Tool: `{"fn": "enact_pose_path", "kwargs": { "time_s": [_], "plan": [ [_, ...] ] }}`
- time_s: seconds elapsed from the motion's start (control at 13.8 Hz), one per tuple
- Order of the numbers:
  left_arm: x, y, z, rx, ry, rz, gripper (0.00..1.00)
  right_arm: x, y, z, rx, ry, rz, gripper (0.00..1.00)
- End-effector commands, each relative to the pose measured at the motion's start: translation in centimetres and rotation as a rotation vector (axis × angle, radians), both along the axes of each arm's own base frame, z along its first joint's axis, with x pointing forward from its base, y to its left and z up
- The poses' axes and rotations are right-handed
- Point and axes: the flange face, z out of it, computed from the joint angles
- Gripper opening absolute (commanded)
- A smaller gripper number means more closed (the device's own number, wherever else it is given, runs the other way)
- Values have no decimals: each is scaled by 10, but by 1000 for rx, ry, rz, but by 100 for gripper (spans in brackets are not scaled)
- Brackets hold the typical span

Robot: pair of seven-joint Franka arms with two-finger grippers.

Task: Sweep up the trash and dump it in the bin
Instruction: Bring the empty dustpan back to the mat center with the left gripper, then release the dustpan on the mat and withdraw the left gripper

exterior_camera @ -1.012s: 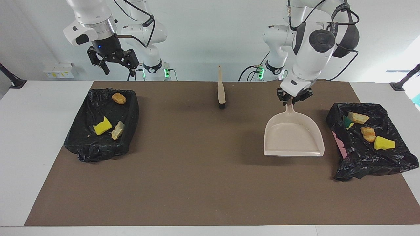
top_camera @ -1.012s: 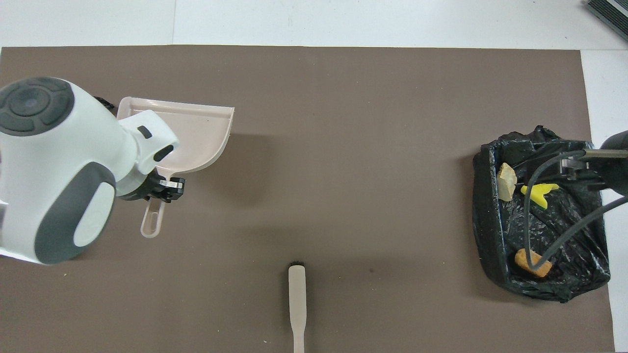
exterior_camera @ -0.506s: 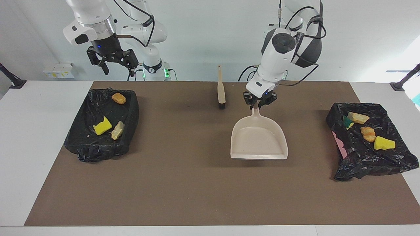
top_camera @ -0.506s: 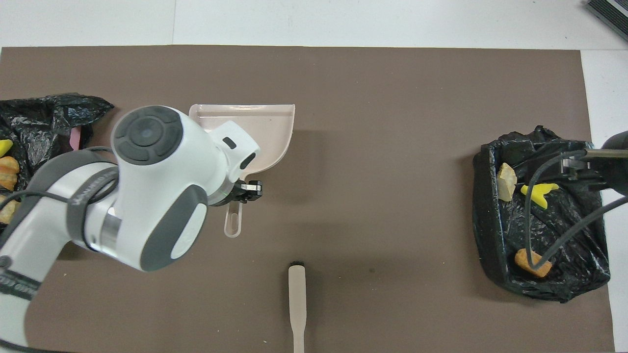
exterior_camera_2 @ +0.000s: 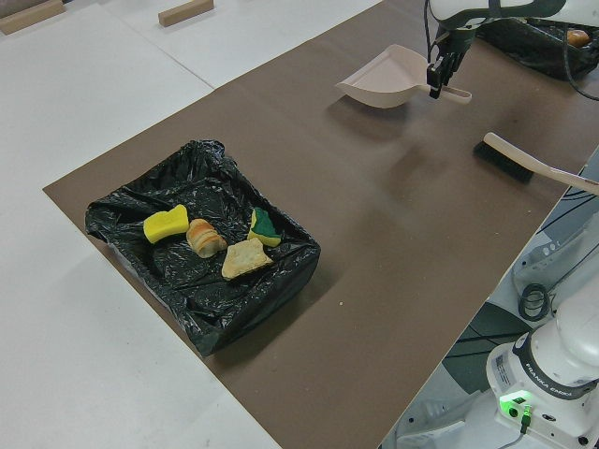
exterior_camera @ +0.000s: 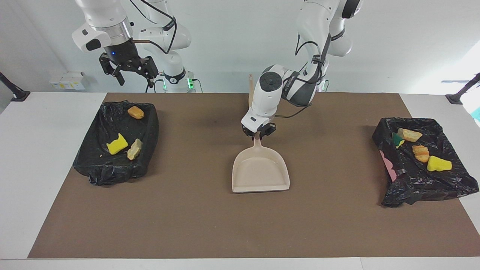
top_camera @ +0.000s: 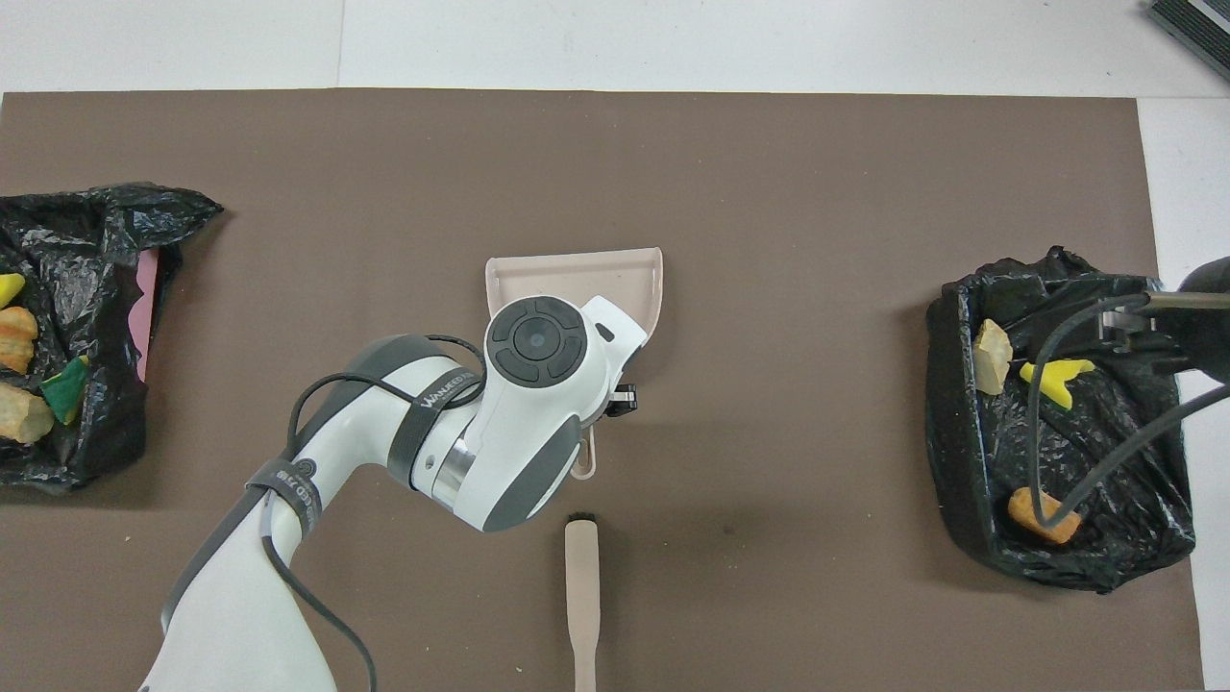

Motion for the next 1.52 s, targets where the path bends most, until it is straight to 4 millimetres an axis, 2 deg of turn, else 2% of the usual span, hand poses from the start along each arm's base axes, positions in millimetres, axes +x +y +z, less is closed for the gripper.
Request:
{"fn": "enact_pose_path", "kwargs": {
  "time_s": [0.0,0.07,0.36,0.58,0.72,0.94,1.16,1.3,1.45],
  "plan": [
    [4,15,18,-8,-14,27,100,-3,-6,5,0,7,14,100],
    [8,24,29,-8,-16,37,100,-3,-6,5,0,5,16,100],
    [52,77,55,-21,-59,133,100,-3,-6,4,0,8,16,100],
    [85,135,85,-40,-103,121,100,-4,-6,4,0,16,14,100],
    [103,185,110,-46,-128,138,100,-4,-6,4,0,14,14,100],
    [114,256,149,-49,-187,74,100,-3,-6,4,0,8,14,100],
    [118,309,179,-35,-162,23,100,-3,-6,4,0,7,14,100],
    [119,337,194,-31,-141,-15,100,-3,-6,5,0,5,14,100],
    [117,360,199,-25,-122,-4,100,-3,-6,4,0,5,14,100]
  ]
}}
